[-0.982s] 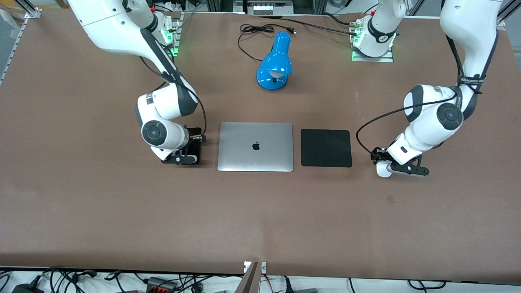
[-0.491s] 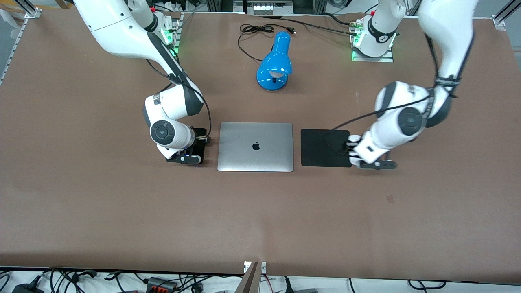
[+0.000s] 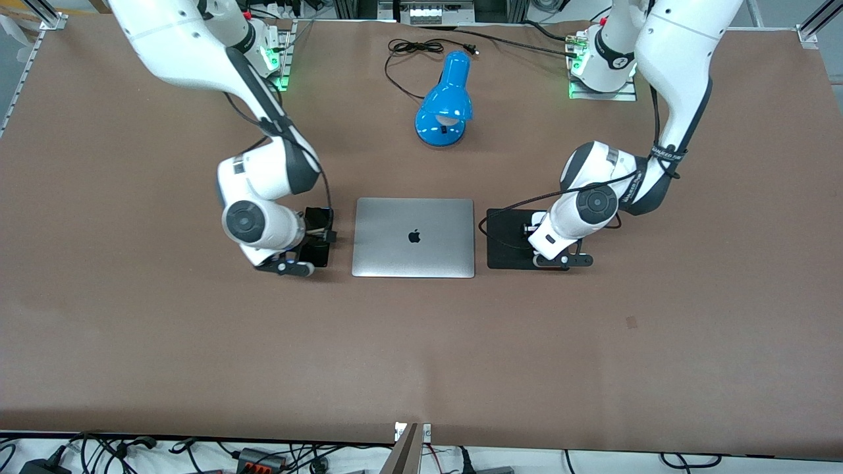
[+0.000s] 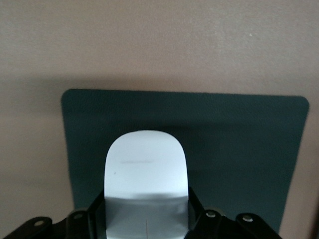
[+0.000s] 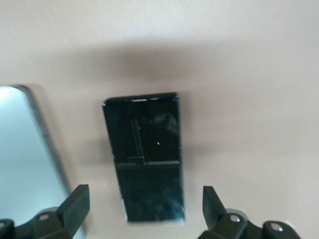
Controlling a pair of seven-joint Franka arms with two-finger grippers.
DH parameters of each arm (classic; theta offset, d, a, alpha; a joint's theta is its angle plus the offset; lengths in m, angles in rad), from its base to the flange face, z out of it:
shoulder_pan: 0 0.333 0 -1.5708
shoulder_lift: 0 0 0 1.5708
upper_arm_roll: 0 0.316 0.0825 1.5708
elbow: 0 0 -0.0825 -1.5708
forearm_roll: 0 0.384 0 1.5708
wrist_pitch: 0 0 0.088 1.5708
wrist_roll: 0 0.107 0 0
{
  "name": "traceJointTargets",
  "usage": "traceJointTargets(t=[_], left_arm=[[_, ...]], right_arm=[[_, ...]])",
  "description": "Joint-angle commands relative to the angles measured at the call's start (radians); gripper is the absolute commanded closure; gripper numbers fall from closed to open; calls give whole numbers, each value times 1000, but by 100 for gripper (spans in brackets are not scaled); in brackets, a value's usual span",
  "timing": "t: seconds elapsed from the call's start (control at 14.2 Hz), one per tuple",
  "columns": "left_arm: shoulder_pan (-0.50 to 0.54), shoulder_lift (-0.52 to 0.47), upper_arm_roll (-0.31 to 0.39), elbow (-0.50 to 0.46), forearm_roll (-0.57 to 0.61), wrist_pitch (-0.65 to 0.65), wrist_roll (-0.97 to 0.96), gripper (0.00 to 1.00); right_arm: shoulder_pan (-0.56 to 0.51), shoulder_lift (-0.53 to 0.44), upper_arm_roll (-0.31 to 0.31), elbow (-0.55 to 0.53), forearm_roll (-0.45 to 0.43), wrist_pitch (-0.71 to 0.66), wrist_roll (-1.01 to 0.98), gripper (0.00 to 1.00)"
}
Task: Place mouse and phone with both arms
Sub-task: 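Carry the phone toward the laptop while the left gripper carries the mouse, then release the phone beside the laptop while the left gripper lowers the mouse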
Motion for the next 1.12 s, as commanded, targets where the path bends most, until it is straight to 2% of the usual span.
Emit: traceJointTargets(t=[0.0, 0.07, 0.21, 0.28, 0.35, 0.42, 0.63, 0.7, 0.91, 1.05], left_arm=[[-16, 7, 7, -26, 19, 51, -34, 64], [-19, 11, 7, -26, 19, 53, -37, 64], [-29, 21, 7, -25, 19, 54, -37, 61], [-29, 22, 7, -25, 19, 54, -37, 46], [-28, 21, 7, -22, 21, 54, -37, 18], [-26, 15, 7, -22, 21, 53, -37, 0], [-16, -22, 10, -14, 21, 34, -31, 0], [-13, -45, 17, -12, 21, 28, -29, 0], [47, -114, 19, 44, 21, -24, -28, 0], [76, -133, 21, 151, 21, -161, -25, 0]], right_arm=[[-100, -14, 4, 211, 21, -265, 2, 0], [-144, -25, 10, 240, 21, -317, -25, 0], [-175, -130, 4, 243, 19, -359, -105, 0], [-184, -185, -4, 242, 19, -391, -123, 0], [-207, -228, -4, 242, 19, -418, -126, 0], [-230, -271, -4, 240, 13, -428, -136, 0], [-269, -304, -7, 259, -10, -437, -359, 0], [-270, -304, -12, 256, -21, -454, -373, 0], [-277, -328, -12, 240, -31, -529, -305, 0], [-270, -370, -10, 187, -69, -525, -249, 0]])
